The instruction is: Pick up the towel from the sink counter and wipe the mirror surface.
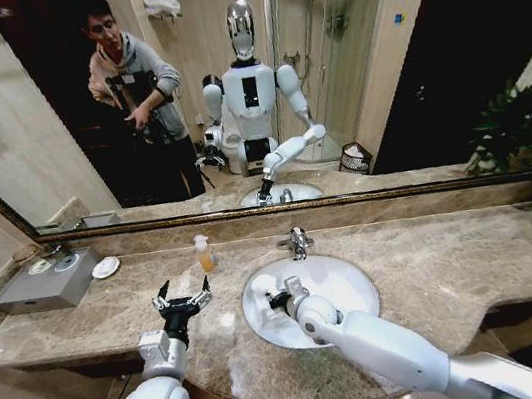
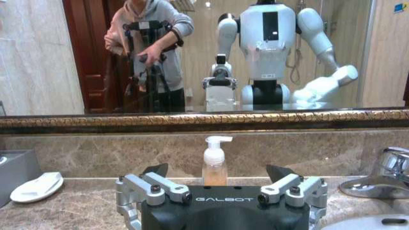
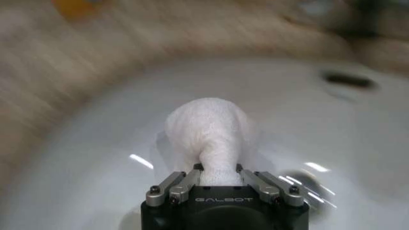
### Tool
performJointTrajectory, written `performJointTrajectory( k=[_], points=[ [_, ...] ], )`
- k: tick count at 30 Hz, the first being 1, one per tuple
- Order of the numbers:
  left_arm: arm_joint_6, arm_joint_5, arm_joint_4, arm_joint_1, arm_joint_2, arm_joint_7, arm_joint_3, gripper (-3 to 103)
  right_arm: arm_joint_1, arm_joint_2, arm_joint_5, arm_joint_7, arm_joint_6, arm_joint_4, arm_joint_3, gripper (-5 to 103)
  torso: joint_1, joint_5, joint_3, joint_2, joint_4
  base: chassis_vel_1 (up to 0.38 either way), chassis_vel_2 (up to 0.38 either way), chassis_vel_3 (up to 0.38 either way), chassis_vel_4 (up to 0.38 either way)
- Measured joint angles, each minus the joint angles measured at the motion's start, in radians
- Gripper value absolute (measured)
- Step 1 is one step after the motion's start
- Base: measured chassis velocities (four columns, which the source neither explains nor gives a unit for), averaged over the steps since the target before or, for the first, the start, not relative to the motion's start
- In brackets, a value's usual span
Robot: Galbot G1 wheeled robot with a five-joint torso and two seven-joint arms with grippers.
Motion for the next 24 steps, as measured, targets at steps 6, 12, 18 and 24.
performJointTrajectory(
  k=[6,12,18,24],
  points=[
    [0.000,0.000,0.000,0.000,0.000,0.000,0.000,100,-0.076,-0.193,-0.092,-0.033,-0.020,-0.001,0.103,18,0.000,0.0002,0.000,0.000,0.0002,0.000,0.000,0.000,0.000],
    [0.000,0.000,0.000,0.000,0.000,0.000,0.000,100,-0.075,-0.311,-0.134,-0.032,-0.031,0.048,0.126,18,0.000,0.0000,0.000,0.000,0.0007,0.000,0.000,0.000,0.000],
    [0.000,0.000,0.000,0.000,0.000,0.000,0.000,100,-0.070,-0.206,-0.071,-0.021,-0.059,0.048,0.074,17,0.000,0.0003,0.000,0.000,-0.0008,0.000,0.000,0.000,0.000],
    [0.000,0.000,0.000,0.000,0.000,0.000,0.000,100,0.019,-0.065,-0.032,-0.094,0.033,0.030,-0.025,17,0.000,-0.0006,0.000,0.000,0.0007,0.000,0.000,0.000,0.000]
  ],
)
